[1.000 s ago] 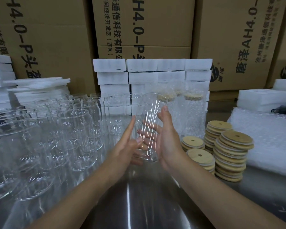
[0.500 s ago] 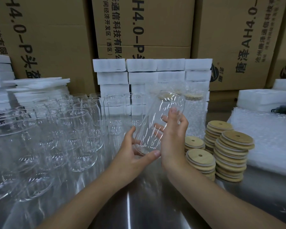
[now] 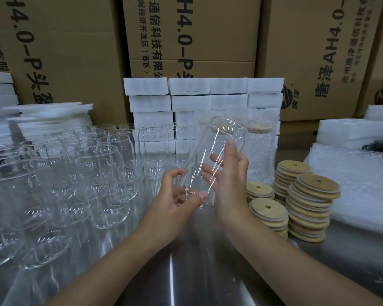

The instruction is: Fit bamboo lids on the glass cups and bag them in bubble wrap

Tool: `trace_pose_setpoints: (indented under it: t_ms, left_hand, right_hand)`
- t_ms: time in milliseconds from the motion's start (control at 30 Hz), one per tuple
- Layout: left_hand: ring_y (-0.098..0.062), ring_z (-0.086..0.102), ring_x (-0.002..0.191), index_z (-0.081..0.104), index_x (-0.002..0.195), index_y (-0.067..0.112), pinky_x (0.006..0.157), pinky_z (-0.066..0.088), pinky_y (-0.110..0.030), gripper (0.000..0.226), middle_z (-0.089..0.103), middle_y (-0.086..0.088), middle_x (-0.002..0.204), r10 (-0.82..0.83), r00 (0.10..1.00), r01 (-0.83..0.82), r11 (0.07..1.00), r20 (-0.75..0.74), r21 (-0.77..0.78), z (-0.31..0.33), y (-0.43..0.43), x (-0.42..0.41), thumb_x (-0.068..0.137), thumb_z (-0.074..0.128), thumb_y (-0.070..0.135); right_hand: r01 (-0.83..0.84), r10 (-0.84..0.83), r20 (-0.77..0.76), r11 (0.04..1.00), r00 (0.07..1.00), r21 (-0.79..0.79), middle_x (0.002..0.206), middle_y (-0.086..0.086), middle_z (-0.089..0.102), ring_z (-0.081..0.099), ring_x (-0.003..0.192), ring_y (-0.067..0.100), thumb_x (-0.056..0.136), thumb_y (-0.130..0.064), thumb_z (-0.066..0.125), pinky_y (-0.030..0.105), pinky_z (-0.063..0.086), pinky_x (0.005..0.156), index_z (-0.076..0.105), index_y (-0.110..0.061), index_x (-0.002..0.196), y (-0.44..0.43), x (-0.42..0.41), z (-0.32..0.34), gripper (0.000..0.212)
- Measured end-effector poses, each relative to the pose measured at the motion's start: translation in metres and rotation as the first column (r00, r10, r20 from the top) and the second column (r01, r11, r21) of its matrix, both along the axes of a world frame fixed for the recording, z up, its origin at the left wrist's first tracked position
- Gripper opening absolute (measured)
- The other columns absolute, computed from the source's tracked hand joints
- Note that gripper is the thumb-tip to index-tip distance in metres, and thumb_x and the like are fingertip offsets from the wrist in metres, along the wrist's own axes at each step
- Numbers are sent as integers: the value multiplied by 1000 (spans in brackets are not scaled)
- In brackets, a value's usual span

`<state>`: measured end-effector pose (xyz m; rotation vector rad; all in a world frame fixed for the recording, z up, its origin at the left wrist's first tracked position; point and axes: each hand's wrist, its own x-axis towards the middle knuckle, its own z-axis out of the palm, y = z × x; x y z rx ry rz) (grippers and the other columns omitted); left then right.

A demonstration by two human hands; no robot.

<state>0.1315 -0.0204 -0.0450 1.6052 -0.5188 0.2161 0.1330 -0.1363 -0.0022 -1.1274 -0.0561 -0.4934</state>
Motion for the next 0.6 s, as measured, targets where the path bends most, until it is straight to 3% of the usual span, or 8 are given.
trace_pose_setpoints:
  t_ms: [67,200,300,433,533,600]
  left_hand:
    - [-6,67,78,44,118,40,75,56,-28,61,68,2,83,-21,1000,21,999,-12,-24,3,-1,-1,63,69,50]
    - [-16,71,73,40,126,43,73,57,-30,49,67,-12,92,-62,997,60,998,-48,-25,9,-1,-6,83,64,48]
    - [-17,70,70,37,130,46,74,55,-33,53,68,-5,89,-82,995,82,997,-55,-12,9,-1,-7,79,51,49]
    - [-22,71,72,36,126,55,71,56,-32,46,72,0,81,-88,993,89,996,-82,9,5,2,-3,83,50,57]
    - [-23,70,66,39,122,60,64,53,-28,52,72,-7,79,-103,988,106,994,-115,18,2,3,2,71,48,65]
    - [-23,68,59,42,123,59,57,52,-25,58,70,-10,89,-120,981,120,993,-153,-8,0,2,7,65,49,67]
  right_hand:
    - [-27,27,-2,1000,1000,14,117,-2,61,69,83,7,86,-57,48,24,54,80,38,-25,132,-1,1,-1,58]
    - [-58,58,1,998,998,33,115,1,63,71,82,6,75,-63,53,24,56,77,42,-25,130,-1,2,-2,67]
    - [-76,78,-23,995,997,66,116,1,63,71,83,8,78,-62,52,25,55,75,43,-26,130,-2,3,-3,64]
    - [-103,108,-62,992,992,72,106,0,65,71,76,5,87,-59,49,26,53,72,44,-29,126,-5,5,-6,50]
    - [-136,142,-79,987,987,86,108,1,65,71,79,9,87,-60,49,28,55,76,44,-31,125,-5,5,-6,48]
    - [-149,158,-91,984,983,100,109,2,65,71,82,10,87,-60,50,29,56,77,44,-32,125,-5,5,-6,48]
